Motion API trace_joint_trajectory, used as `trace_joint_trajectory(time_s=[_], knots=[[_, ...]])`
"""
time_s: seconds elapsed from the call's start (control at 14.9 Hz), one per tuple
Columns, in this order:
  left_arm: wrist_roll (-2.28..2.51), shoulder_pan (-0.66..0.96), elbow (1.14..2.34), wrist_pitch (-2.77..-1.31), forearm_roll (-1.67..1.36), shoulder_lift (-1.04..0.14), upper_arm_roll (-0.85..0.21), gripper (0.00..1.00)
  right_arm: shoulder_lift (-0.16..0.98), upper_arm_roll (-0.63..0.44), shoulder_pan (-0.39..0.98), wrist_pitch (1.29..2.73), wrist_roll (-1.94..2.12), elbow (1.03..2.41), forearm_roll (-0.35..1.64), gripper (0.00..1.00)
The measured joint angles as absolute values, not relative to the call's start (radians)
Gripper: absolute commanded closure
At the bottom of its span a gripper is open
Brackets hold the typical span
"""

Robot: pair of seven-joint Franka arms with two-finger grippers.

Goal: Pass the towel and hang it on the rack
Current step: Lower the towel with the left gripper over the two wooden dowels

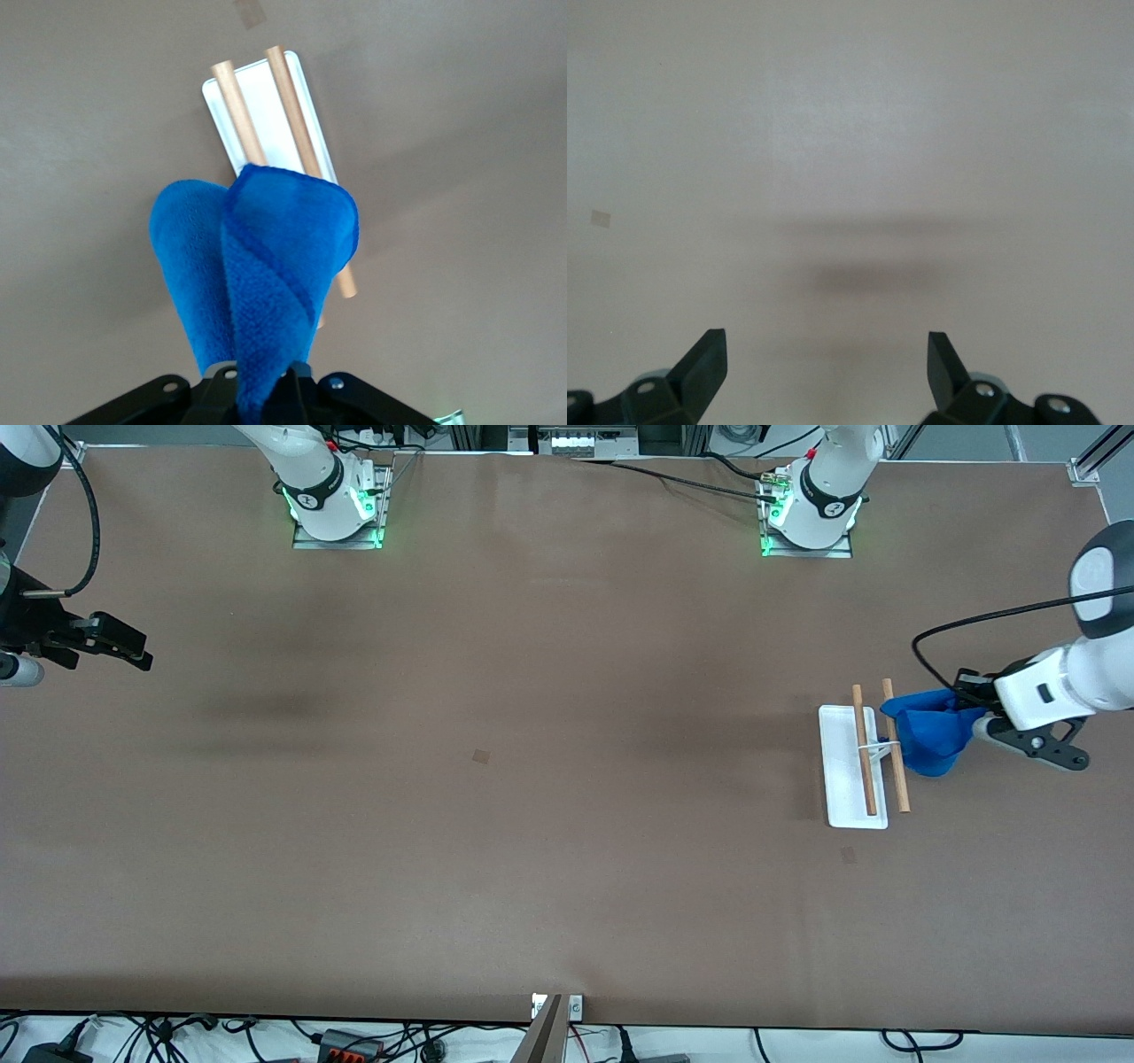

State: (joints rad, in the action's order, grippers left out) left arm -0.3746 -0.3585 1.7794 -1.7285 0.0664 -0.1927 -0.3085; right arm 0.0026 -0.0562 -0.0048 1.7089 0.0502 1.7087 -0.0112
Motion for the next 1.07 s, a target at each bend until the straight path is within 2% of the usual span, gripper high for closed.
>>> trace_joint_trajectory(time_s=[0.27, 0.67, 1.07], knots=[[-0.276, -0.346, 1.794, -1.743, 0.066, -0.197, -0.355, 0.99, 0.002, -0.050, -0.007, 1.708, 0.052, 1.702, -0.011, 0.00], [-0.217, -0.346, 1.877, -1.850, 0.066, -0.206, -0.375, 0.99, 0.002, -0.047, -0.007, 1.706, 0.059, 1.702, -0.012, 0.00], [-0.091, -0.345, 1.924, -1.940, 0.066, -0.206, -0.445, 0.98, 0.002, -0.046, -0.007, 1.694, 0.059, 1.702, -0.012, 0.00]])
